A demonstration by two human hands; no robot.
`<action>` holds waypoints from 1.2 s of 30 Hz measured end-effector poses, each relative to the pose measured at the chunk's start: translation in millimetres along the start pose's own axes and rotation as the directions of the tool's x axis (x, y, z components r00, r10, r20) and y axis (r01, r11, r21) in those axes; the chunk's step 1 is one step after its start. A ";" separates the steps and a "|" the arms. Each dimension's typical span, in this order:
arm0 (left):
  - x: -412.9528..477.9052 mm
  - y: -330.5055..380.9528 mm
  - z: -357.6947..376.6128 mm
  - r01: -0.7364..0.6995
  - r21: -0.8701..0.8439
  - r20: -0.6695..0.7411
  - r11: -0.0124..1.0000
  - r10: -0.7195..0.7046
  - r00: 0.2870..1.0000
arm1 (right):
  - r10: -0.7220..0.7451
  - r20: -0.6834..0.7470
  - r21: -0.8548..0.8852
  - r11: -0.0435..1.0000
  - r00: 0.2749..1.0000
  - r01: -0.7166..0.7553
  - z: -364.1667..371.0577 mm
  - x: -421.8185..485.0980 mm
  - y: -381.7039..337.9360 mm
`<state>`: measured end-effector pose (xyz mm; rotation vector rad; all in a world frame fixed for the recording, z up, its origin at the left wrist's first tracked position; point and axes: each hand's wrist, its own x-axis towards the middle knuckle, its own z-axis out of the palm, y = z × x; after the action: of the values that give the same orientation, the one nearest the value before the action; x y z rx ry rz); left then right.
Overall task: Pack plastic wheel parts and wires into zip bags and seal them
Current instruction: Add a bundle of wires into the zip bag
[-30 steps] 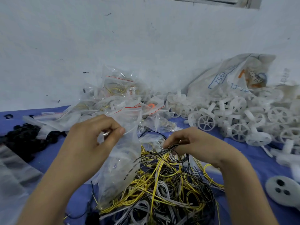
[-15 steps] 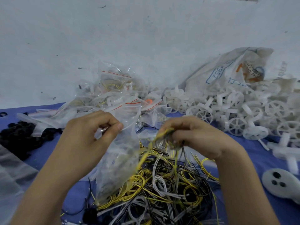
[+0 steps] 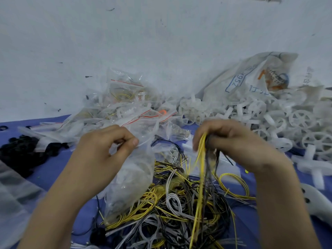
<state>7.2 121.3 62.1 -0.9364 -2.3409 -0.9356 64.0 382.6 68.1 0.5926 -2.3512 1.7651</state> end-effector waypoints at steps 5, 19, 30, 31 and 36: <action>-0.3 -3.7 -2.6 0.046 -0.003 -0.024 0.999 -0.046 0.999 | 0.450 0.342 -0.734 0.676 0.825 -0.064 50.6 25.3 25.3; -1.0 -5.9 -6.2 -0.019 0.061 0.014 0.998 0.018 1.000 | 0.513 -0.006 -0.883 0.401 0.859 -0.246 87.1 41.5 49.4; -0.7 -0.4 -5.0 -0.054 0.048 0.026 0.997 0.053 0.998 | 0.256 -0.369 -0.491 0.762 0.893 -0.422 17.5 18.6 15.2; -0.9 1.2 -4.5 -0.059 0.046 0.028 0.997 0.058 0.998 | 0.254 -0.392 -0.372 0.836 0.884 -0.404 14.5 15.1 12.1; -0.8 7.2 -1.1 -0.066 0.000 0.064 0.998 0.066 0.996 | 0.253 -0.432 0.161 0.966 0.866 -0.202 0.0 5.2 8.3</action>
<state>13.1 124.0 65.4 -1.0507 -2.3477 -0.8897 56.0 383.4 62.5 -0.0959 -2.0708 1.8858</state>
